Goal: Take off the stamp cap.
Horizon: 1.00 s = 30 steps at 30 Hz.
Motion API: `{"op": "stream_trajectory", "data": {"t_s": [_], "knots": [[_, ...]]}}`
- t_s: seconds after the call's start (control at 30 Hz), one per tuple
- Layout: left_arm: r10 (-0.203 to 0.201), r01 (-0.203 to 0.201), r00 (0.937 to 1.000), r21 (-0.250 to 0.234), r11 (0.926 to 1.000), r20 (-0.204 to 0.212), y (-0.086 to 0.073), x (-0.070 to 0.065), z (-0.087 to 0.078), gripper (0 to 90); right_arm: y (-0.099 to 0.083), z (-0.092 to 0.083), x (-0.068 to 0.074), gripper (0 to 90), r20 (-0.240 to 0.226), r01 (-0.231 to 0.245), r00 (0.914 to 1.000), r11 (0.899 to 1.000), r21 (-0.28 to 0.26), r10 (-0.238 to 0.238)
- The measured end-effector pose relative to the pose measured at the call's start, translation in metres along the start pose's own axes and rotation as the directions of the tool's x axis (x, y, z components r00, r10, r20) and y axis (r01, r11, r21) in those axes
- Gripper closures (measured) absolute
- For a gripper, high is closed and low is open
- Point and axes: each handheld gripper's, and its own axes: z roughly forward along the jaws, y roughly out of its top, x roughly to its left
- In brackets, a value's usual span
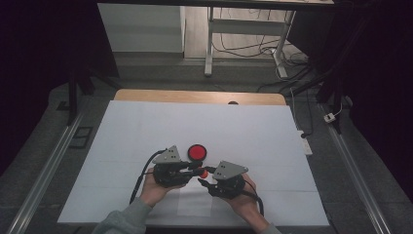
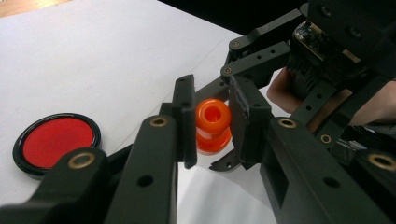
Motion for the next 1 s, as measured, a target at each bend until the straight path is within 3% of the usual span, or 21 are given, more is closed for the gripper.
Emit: {"op": "stream_trajectory", "data": {"t_s": [0.43,1.0], "knots": [[0.000,0.000,1.0000,0.003,1.0000,-0.001,-0.0003,0.0000,0.0006,72.9,-0.0008,-0.0001,0.0011,62.7,0.009,0.021,0.9997,1.000,-0.001,-0.021],[-0.004,0.004,1.0000,0.003,1.0000,0.003,-0.0019,0.0010,0.0013,73.1,-0.0026,0.0001,0.0023,64.2,0.021,0.032,0.9993,0.999,0.001,-0.032]]}}
